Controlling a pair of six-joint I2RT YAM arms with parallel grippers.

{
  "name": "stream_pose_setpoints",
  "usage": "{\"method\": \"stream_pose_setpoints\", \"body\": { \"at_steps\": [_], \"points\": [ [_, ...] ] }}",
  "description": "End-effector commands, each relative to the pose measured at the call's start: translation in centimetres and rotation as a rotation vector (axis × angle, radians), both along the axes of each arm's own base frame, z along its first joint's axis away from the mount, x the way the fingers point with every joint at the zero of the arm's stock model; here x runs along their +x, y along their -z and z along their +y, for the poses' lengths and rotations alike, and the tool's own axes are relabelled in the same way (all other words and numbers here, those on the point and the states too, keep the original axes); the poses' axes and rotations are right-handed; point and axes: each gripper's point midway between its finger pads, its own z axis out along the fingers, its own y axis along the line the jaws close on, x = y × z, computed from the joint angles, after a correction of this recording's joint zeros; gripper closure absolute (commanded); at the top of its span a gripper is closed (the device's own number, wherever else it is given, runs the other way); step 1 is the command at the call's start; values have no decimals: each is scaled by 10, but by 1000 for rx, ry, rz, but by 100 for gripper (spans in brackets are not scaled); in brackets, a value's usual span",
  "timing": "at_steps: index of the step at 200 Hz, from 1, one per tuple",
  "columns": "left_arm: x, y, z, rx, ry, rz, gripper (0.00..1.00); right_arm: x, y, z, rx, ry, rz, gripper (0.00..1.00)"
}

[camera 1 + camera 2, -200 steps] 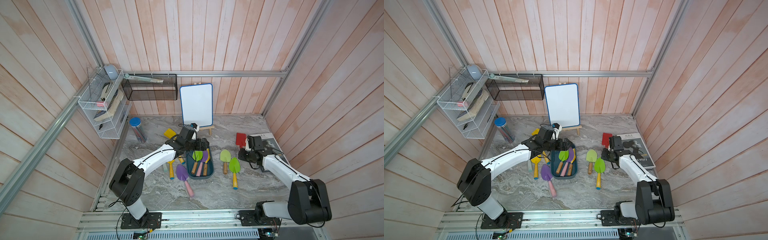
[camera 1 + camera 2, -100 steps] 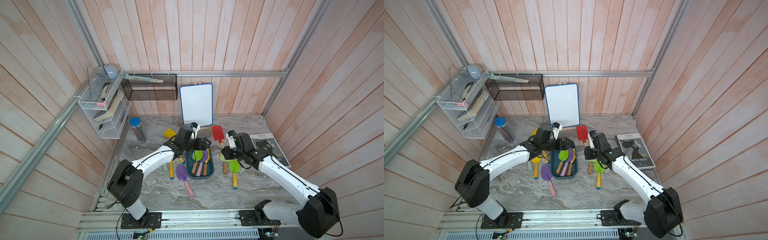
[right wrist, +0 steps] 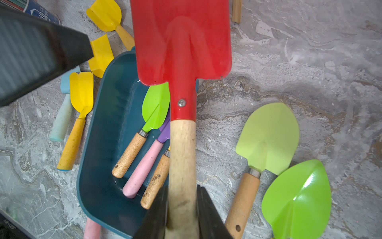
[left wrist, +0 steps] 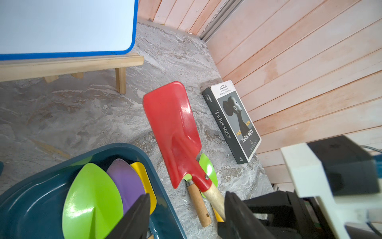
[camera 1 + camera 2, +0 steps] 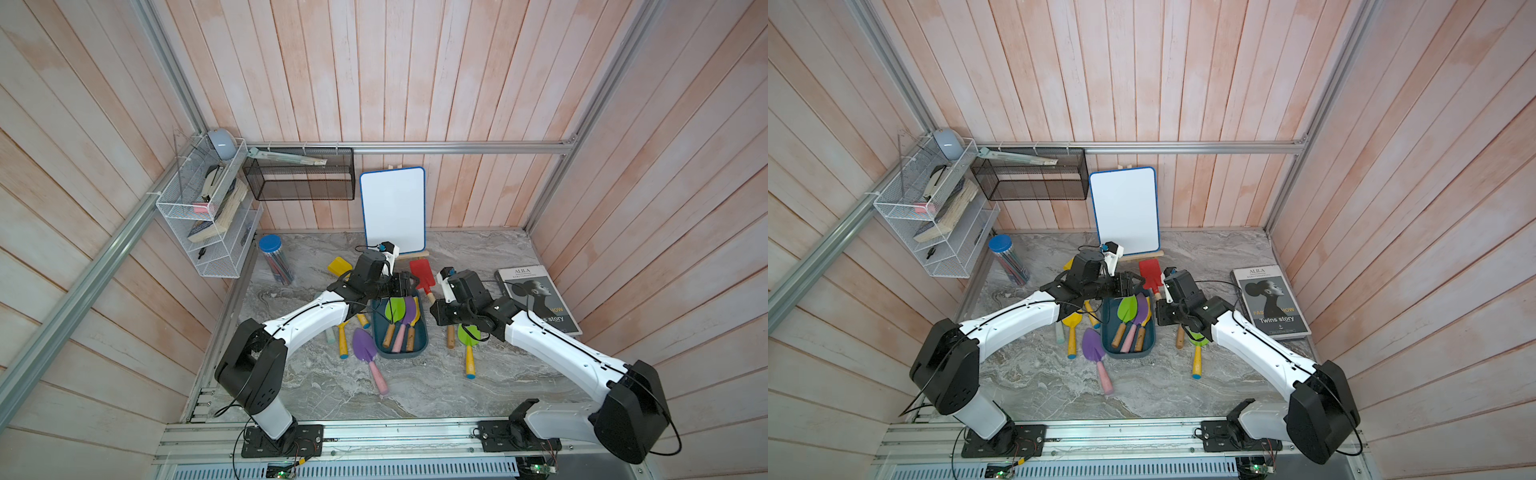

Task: Put the shovel into the storage box
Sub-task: Place the shovel in the storage box.

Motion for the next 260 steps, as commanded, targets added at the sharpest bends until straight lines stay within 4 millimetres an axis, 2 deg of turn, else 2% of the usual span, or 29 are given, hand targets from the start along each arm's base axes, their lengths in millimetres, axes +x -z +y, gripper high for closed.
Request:
{"method": "stream_pose_setpoints", "body": {
  "at_steps": [1,131,200,260],
  "points": [
    [12,7,2,19,-44,1,43,8,-18,4,24,27,-42,100],
    [28,14,-6,-1,-74,5,54,4,-21,14,34,12,-39,100],
    [33,20,-6,3,-93,8,68,4,-23,18,35,6,-41,100],
    [36,23,-9,-2,-94,13,75,4,-24,19,34,2,-39,100]
  ]
}}
